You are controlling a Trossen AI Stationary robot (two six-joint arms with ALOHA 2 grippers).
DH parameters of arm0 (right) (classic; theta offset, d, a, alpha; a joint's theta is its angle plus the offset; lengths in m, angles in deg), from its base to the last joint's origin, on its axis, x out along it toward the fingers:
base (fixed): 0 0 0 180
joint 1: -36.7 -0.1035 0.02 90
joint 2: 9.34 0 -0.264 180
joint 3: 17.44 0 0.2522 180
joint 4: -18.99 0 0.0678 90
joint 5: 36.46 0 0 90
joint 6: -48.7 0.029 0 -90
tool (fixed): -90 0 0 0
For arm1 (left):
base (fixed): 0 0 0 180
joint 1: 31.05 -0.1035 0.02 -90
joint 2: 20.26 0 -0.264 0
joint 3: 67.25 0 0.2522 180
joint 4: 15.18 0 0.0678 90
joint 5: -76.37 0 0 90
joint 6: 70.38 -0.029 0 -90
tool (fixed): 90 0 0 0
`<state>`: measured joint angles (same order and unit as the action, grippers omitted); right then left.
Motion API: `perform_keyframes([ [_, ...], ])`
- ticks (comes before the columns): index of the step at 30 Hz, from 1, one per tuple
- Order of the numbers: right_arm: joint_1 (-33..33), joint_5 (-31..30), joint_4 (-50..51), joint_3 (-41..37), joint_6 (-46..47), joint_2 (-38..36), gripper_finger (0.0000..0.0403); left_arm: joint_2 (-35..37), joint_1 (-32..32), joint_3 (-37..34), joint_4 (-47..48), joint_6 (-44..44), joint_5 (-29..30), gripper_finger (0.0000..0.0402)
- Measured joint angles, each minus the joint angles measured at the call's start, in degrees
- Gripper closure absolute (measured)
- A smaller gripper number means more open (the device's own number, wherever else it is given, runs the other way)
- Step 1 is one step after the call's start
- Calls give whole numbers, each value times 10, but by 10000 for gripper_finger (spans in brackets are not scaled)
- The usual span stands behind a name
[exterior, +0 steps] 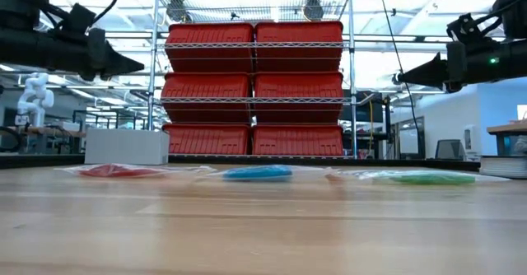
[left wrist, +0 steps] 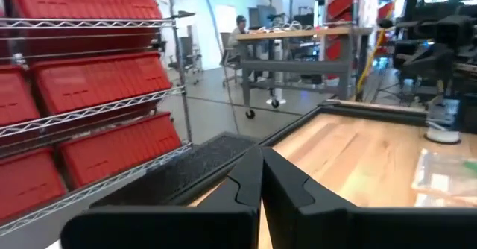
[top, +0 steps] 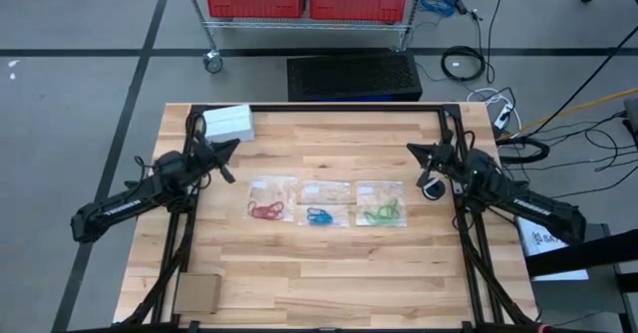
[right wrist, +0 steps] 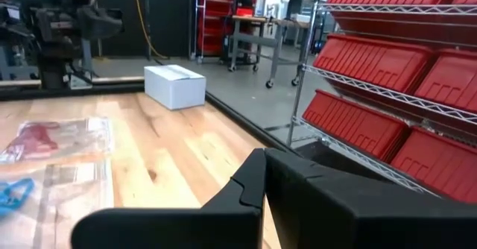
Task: Sort rubber bands
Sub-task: Return to Home Position
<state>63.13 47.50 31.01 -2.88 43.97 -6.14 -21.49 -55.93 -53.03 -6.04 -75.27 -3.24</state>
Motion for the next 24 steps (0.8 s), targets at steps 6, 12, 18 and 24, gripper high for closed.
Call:
perform_keyframes([
  [6,0,1,1,0,15,0,403,-1,0,0,20,0,17,391],
  [12,0,1,1,0,17,0,403,-1,0,0,20,0,17,391],
  [18,0,1,1,0,17,0,403,-1,0,0,21,0,17,391],
  [24,0,1,1,0,17,0,403,-1,0,0,21,0,17,391],
])
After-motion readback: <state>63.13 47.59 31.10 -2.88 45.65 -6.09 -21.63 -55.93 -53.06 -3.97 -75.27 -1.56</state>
